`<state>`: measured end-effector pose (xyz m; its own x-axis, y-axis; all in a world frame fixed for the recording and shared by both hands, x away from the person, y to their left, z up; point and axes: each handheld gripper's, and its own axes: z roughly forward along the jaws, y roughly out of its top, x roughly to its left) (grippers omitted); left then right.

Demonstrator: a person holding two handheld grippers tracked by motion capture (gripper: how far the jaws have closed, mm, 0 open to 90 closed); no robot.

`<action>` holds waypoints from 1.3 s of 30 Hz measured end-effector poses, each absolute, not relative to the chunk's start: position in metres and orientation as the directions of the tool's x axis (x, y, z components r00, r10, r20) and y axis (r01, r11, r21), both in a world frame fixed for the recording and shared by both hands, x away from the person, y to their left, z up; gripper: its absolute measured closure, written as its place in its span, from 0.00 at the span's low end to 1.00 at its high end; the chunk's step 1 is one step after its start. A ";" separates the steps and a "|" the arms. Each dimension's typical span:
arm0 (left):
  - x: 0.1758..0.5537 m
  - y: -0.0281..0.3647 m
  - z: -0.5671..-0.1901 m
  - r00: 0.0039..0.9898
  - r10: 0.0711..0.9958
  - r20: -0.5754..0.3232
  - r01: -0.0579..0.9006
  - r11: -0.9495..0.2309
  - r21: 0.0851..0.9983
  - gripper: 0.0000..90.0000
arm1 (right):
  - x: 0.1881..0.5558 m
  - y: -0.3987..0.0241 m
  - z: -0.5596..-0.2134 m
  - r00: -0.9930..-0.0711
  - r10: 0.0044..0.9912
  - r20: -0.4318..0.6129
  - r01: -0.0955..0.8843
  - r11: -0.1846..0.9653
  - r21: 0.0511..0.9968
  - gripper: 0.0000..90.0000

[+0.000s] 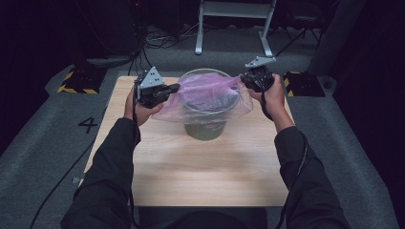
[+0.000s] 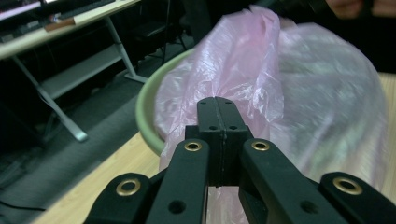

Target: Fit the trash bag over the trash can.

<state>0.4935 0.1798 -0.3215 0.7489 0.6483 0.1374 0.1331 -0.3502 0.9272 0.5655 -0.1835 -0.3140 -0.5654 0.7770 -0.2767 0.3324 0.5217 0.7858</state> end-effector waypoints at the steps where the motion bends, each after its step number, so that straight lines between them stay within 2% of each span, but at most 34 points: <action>1: 0.501 0.182 -0.325 0.746 0.658 0.102 0.155 -0.321 0.934 1.00 | 0.569 -0.185 -0.315 -0.563 0.784 -0.262 0.344 0.511 0.788 0.97; 10: 0.545 0.192 -0.359 0.689 0.722 -0.070 0.300 -0.195 0.934 1.00 | 0.592 -0.192 -0.344 -0.568 0.806 -0.166 0.428 0.461 0.777 0.97; 15: 0.555 0.193 -0.371 0.677 0.724 -0.129 0.333 -0.145 0.932 1.00 | 0.595 -0.189 -0.358 -0.589 0.802 -0.101 0.452 0.431 0.780 0.98; 19: 0.559 0.189 -0.376 0.673 0.728 -0.131 0.349 -0.156 0.924 1.00 | 0.595 -0.187 -0.367 -0.607 0.792 -0.065 0.458 0.416 0.786 1.00; 22: 0.559 0.192 -0.379 0.684 0.708 -0.177 0.375 -0.133 0.918 1.00 | 0.592 -0.186 -0.371 -0.628 0.778 -0.032 0.455 0.399 0.796 1.00; 32: 0.537 0.200 -0.381 0.737 0.660 -0.147 0.341 -0.174 0.924 1.00 | 0.571 -0.189 -0.375 -0.698 0.716 -0.017 0.415 0.424 0.805 1.00; 39: 0.540 0.201 -0.378 0.717 0.684 -0.135 0.340 -0.173 0.925 1.00 | 0.569 -0.192 -0.372 -0.715 0.699 -0.005 0.426 0.442 0.790 1.00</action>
<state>0.5398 0.2008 -0.3783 0.7169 0.6839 -0.1355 0.3396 -0.1728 0.9246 0.5691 -0.1924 -0.3718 -0.7151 0.6990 -0.0052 0.4260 0.4416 0.7897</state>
